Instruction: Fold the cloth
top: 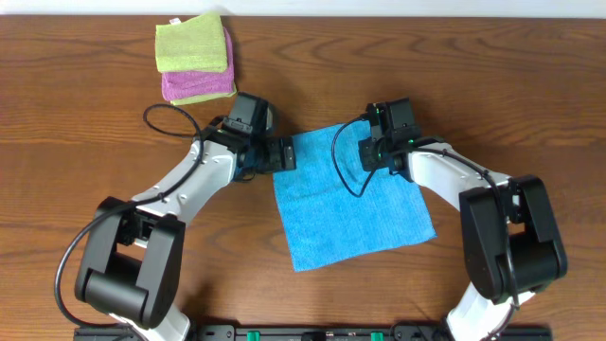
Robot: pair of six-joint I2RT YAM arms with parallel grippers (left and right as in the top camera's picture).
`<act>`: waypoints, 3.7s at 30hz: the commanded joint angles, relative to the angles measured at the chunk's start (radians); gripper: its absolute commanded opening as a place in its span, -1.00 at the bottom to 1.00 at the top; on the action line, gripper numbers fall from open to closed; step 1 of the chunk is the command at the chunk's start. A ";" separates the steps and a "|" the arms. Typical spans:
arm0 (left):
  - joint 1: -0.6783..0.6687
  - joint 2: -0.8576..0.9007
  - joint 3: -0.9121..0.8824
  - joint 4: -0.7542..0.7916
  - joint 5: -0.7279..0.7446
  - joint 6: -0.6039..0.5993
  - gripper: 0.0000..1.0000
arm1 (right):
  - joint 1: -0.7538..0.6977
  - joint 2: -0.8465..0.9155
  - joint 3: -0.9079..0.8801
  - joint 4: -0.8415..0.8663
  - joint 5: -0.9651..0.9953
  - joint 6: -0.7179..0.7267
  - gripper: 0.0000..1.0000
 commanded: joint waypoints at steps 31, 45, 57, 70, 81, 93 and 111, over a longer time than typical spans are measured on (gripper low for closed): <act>-0.153 0.119 0.014 0.152 -0.414 -0.164 -0.88 | -0.012 0.055 -0.031 -0.053 0.042 0.088 -0.97; -0.148 0.212 0.015 0.163 -0.409 -0.195 -0.89 | -0.012 0.055 -0.031 -0.112 0.042 0.168 -0.98; -0.138 0.212 0.015 0.302 -0.396 -0.203 -0.88 | 0.016 0.023 -0.031 -0.218 0.042 0.311 -0.97; -0.118 0.140 0.103 0.106 -0.401 -0.133 0.80 | 0.024 -0.091 -0.024 -0.200 0.002 0.276 0.99; -0.117 -0.051 0.182 -0.146 -0.232 -0.029 0.96 | 0.026 -0.431 -0.024 -0.361 -0.079 0.313 0.99; -0.168 -0.242 0.134 -0.693 0.158 0.205 0.98 | -0.010 -0.845 -0.282 -0.676 -0.237 0.451 0.98; -0.166 -0.241 -0.259 -0.344 0.374 0.301 0.91 | -0.180 -1.083 -0.592 -0.716 -0.260 0.418 0.99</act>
